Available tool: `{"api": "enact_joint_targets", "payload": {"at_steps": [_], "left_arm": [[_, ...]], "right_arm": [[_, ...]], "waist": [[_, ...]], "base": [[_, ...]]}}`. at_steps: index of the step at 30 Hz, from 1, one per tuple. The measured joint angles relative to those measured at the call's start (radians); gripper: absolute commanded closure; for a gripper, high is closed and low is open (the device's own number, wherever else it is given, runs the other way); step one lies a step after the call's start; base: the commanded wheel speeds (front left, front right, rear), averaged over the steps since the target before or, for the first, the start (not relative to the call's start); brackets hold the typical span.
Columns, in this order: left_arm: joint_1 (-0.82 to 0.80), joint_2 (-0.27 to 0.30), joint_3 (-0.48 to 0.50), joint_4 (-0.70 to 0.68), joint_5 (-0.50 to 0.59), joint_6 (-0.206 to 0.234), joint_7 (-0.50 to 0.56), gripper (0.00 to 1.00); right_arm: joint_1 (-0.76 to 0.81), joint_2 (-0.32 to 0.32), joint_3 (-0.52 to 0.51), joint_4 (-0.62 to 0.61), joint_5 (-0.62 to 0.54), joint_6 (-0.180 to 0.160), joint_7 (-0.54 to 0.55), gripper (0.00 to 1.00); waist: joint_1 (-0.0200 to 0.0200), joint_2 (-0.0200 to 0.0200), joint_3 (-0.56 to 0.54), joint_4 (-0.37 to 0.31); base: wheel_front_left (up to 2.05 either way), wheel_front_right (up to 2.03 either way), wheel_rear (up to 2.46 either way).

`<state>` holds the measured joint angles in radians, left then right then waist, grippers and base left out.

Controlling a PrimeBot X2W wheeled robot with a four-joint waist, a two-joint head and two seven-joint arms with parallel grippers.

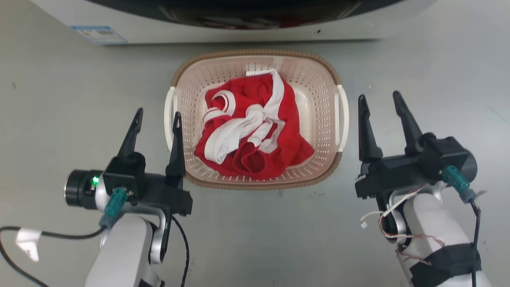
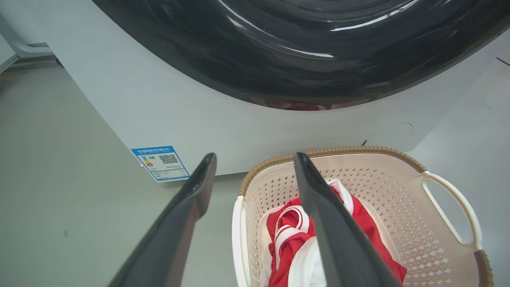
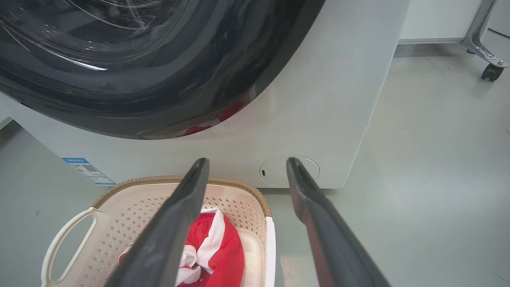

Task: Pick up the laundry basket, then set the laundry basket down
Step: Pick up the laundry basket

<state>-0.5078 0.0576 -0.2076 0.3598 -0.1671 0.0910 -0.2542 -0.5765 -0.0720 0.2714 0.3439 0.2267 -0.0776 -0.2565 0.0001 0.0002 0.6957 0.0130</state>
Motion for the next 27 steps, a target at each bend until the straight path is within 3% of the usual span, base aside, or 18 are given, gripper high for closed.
{"api": "enact_joint_targets", "payload": {"at_steps": [17, 27], "left_arm": [[-0.207, 0.007, 0.022, 0.176, -0.001, -0.032, -0.002, 0.0], [-0.277, 0.006, 0.016, 0.303, -0.007, -0.066, -0.002, 0.0]], "right_arm": [[-0.2, -0.008, -0.022, 0.128, -0.018, 0.007, 0.0, 0.0], [-0.254, -0.007, -0.012, 0.244, -0.018, 0.009, 0.0, 0.0]], "waist": [[0.0, 0.0, 0.226, 0.024], [-0.0001, -0.0001, 0.283, 0.036]], "base": [[0.0, 0.0, 0.0], [0.0, 0.0, 0.0]]}}
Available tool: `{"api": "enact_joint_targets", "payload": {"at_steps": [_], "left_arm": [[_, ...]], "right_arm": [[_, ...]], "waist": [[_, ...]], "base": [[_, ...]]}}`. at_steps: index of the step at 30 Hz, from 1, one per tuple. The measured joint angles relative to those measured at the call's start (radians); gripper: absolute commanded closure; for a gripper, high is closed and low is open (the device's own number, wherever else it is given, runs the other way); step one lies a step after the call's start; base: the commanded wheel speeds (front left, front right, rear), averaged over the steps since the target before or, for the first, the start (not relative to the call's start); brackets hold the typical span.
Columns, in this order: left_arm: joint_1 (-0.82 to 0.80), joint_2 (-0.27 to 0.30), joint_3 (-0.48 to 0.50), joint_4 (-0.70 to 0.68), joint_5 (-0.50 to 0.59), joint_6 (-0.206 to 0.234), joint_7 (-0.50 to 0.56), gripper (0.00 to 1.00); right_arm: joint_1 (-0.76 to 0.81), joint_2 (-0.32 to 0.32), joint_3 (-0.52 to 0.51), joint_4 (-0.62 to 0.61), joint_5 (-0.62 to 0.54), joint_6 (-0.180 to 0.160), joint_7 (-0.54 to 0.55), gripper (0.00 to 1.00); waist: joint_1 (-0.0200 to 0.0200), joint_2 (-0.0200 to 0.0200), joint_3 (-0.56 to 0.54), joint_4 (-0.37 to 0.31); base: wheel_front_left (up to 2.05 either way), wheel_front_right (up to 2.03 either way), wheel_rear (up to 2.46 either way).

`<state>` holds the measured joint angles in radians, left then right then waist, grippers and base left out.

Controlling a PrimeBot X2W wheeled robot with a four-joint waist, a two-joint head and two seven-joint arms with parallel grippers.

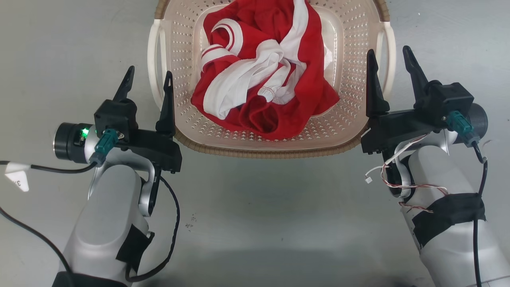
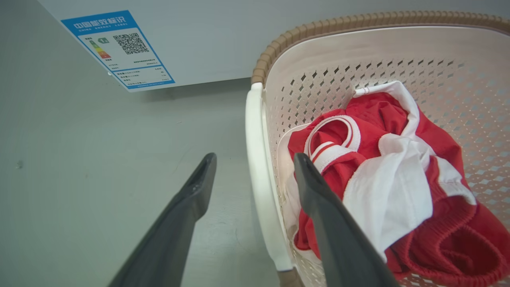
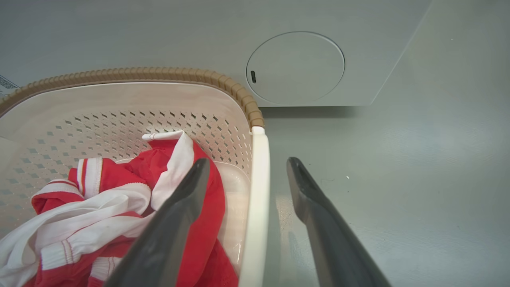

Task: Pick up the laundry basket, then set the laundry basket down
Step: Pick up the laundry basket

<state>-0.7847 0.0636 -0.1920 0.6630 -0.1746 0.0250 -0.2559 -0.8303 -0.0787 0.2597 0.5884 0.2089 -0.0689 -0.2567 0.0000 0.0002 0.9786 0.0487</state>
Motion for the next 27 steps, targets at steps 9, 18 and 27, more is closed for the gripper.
{"api": "enact_joint_targets", "payload": {"at_steps": [9, 18, 27], "left_arm": [[-0.067, -0.003, 0.001, 0.084, -0.009, -0.017, 0.0, 0.0], [-0.118, -0.01, -0.003, 0.17, -0.011, -0.031, 0.0, 0.0], [-0.173, -0.022, -0.015, 0.244, -0.016, -0.044, 0.0, 0.0]], "right_arm": [[-0.055, 0.003, 0.018, 0.074, 0.0, 0.0, 0.0, 0.0], [-0.098, 0.005, 0.033, 0.167, 0.004, -0.001, 0.0, 0.0], [-0.129, 0.006, 0.08, 0.245, 0.06, -0.011, 0.0, 0.0]], "waist": [[0.0, -0.0001, 0.025, -0.002], [0.0, -0.0001, 0.039, 0.002], [0.0, -0.0001, 0.042, 0.012]], "base": [[0.0, 0.0, 0.0], [0.0, 0.0, 0.0], [0.0, 0.0, 0.0]]}}
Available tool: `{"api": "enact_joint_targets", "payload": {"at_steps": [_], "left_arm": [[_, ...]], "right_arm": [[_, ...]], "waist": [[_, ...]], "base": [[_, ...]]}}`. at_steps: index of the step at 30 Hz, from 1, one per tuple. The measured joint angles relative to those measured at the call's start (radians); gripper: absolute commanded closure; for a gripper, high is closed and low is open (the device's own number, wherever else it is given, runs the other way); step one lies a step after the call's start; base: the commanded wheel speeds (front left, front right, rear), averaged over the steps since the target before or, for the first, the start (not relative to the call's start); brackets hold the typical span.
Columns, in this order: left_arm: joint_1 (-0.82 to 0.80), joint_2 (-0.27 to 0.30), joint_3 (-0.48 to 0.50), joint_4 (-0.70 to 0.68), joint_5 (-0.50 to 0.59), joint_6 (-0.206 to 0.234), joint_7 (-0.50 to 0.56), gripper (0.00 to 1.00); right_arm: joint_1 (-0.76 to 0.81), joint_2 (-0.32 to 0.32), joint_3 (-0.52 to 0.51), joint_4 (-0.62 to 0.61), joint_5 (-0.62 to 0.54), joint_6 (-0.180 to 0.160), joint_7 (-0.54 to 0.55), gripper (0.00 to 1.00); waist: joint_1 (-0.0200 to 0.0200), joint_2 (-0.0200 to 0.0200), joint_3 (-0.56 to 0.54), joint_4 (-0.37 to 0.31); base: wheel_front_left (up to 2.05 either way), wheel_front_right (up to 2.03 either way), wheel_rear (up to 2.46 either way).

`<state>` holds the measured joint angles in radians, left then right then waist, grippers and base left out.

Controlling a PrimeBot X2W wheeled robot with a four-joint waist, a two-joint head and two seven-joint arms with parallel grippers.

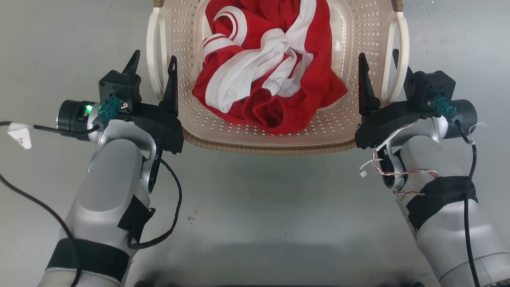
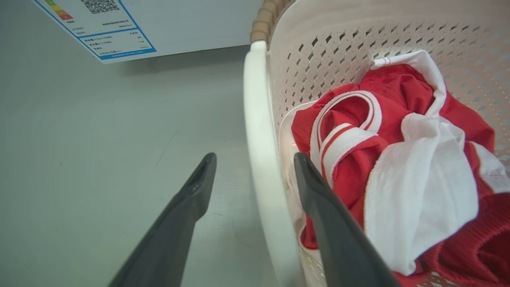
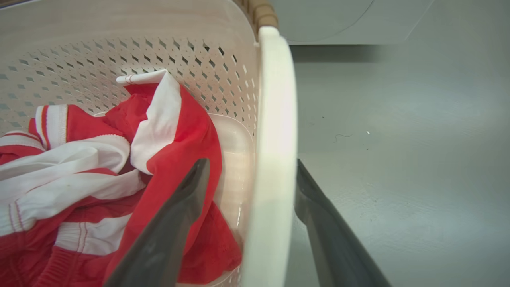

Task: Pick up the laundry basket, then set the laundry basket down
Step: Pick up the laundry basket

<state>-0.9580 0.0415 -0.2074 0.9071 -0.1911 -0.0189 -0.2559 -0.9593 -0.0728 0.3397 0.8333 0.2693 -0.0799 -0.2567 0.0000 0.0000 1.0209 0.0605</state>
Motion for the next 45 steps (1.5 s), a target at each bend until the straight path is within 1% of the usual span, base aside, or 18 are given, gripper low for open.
{"api": "enact_joint_targets", "payload": {"at_steps": [4, 7, 8, 9, 10, 12, 13, 14, 15, 16, 30, 45], "left_arm": [[-0.023, -0.003, -0.009, 0.03, 0.0, -0.009, 0.0, 0.0], [-0.038, -0.005, -0.014, 0.057, -0.003, -0.018, 0.005, 0.0], [-0.042, -0.006, -0.016, 0.065, -0.003, -0.018, 0.01, 0.13], [-0.045, -0.007, -0.018, 0.073, -0.005, -0.024, 0.014, 0.3], [-0.048, -0.008, -0.02, 0.082, -0.008, -0.026, 0.017, 0.51], [-0.052, -0.01, -0.024, 0.095, -0.01, -0.028, 0.022, 0.66], [-0.056, -0.014, -0.026, 0.1, -0.01, -0.033, 0.023, 0.86], [-0.061, -0.019, -0.026, 0.105, -0.012, -0.032, 0.024, 1.0], [-0.066, -0.019, -0.026, 0.111, -0.021, -0.033, 0.025, 1.0], [-0.069, -0.019, -0.026, 0.116, -0.03, -0.033, 0.025, 1.0], [-0.079, -0.022, -0.039, 0.189, -0.044, -0.035, 0.024, 1.0], [-0.039, -0.03, -0.059, 0.264, -0.058, -0.035, 0.02, 1.0]], "right_arm": [[-0.018, -0.001, 0.026, 0.02, 0.033, -0.008, 0.0, 0.01], [-0.029, -0.003, 0.044, 0.036, 0.051, -0.009, 0.0, 0.19], [-0.033, -0.004, 0.049, 0.043, 0.056, -0.01, 0.001, 0.29], [-0.036, -0.005, 0.055, 0.047, 0.063, -0.015, 0.001, 0.42], [-0.04, -0.005, 0.06, 0.051, 0.07, -0.017, 0.002, 0.5], [-0.05, -0.007, 0.069, 0.059, 0.083, -0.018, 0.005, 0.58], [-0.057, -0.007, 0.075, 0.063, 0.093, -0.019, 0.008, 0.65], [-0.061, -0.006, 0.081, 0.068, 0.103, -0.024, 0.009, 0.73], [-0.063, -0.002, 0.084, 0.072, 0.111, -0.027, 0.009, 0.92], [-0.065, -0.002, 0.087, 0.076, 0.117, -0.03, 0.009, 1.0], [-0.069, 0.003, 0.149, 0.137, 0.21, -0.036, 0.01, 1.0], [-0.021, 0.011, 0.228, 0.192, 0.309, -0.04, 0.01, 1.0]], "waist": [[0.0, 0.0, -0.001, 0.006], [-0.0001, -0.0001, -0.002, 0.01], [-0.0001, -0.0001, -0.002, 0.01], [-0.0001, -0.0001, -0.002, 0.011], [-0.0001, -0.0001, -0.003, 0.012], [-0.0001, -0.0001, -0.003, 0.013], [-0.0001, -0.0001, -0.003, 0.014], [-0.0001, -0.0001, -0.004, 0.014], [-0.0001, -0.0001, -0.004, 0.014], [-0.0001, -0.0001, -0.004, 0.015], [0.0001, 0.0, -0.037, 0.01], [0.0, 0.0, -0.159, -0.009]], "base": [[0.0, 0.0, 0.0], [0.0, 0.0, 0.0], [0.0, 0.0, 0.0], [0.0, 0.0, 0.0], [0.0, 0.0, 0.0], [0.0, 0.0, 0.0], [0.0, 0.0, 0.0], [0.0, 0.0, 0.0], [0.0, 0.0, 0.0], [0.0, 0.0, 0.0], [0.0, 0.0, 0.0], [0.0, 0.0, 0.0]]}}
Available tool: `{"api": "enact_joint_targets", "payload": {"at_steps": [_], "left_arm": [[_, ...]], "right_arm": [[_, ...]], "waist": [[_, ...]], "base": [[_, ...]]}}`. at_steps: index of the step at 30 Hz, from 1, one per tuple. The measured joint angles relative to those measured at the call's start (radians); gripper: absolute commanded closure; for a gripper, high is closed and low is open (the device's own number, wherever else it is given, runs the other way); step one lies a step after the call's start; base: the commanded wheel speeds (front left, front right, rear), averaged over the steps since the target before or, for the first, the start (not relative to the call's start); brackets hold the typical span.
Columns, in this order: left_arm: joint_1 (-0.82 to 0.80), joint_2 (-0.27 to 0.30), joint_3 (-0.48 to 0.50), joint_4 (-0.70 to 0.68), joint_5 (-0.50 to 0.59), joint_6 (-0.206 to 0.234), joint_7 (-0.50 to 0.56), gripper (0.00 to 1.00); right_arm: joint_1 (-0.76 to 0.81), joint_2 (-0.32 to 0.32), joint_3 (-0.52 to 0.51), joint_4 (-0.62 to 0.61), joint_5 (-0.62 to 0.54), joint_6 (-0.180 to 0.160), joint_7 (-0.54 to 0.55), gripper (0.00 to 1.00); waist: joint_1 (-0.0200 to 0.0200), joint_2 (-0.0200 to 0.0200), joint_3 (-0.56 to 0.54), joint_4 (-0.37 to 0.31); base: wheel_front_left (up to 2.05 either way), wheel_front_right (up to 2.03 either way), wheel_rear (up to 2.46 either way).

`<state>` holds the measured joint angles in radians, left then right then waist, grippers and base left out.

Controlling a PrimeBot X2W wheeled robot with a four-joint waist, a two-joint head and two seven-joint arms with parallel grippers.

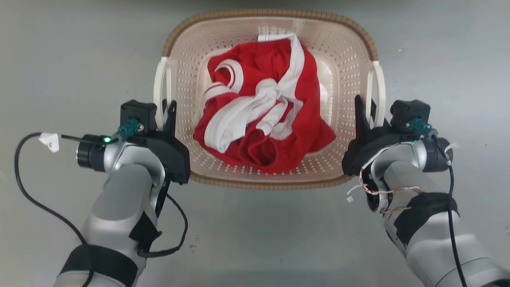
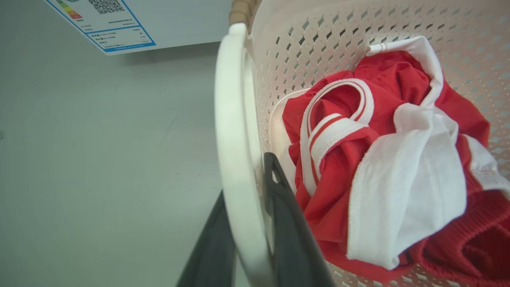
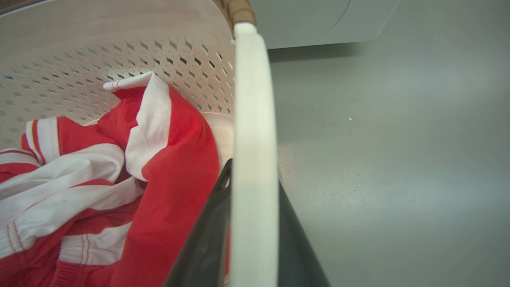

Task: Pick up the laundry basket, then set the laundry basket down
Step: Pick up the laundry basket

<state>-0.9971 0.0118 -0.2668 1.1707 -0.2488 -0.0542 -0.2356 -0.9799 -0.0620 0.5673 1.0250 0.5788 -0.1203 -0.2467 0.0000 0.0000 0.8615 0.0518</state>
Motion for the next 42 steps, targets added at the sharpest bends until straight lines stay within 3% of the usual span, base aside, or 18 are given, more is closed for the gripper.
{"api": "enact_joint_targets", "payload": {"at_steps": [22, 42], "left_arm": [[0.241, 0.0, -0.108, 0.044, -0.137, 0.0, -0.002, 1.0], [0.484, 0.011, -0.239, 0.049, -0.237, 0.003, 0.101, 1.0]], "right_arm": [[0.228, 0.006, 0.163, 0.019, 0.174, -0.004, 0.048, 1.0], [0.464, 0.007, 0.313, 0.015, 0.304, -0.012, 0.175, 1.0]], "waist": [[-0.0002, -0.0001, -0.312, -0.031], [-0.0002, -0.0002, -0.598, -0.046]], "base": [[0.0, 0.0, 0.0], [0.0, 0.0, 0.0]]}}
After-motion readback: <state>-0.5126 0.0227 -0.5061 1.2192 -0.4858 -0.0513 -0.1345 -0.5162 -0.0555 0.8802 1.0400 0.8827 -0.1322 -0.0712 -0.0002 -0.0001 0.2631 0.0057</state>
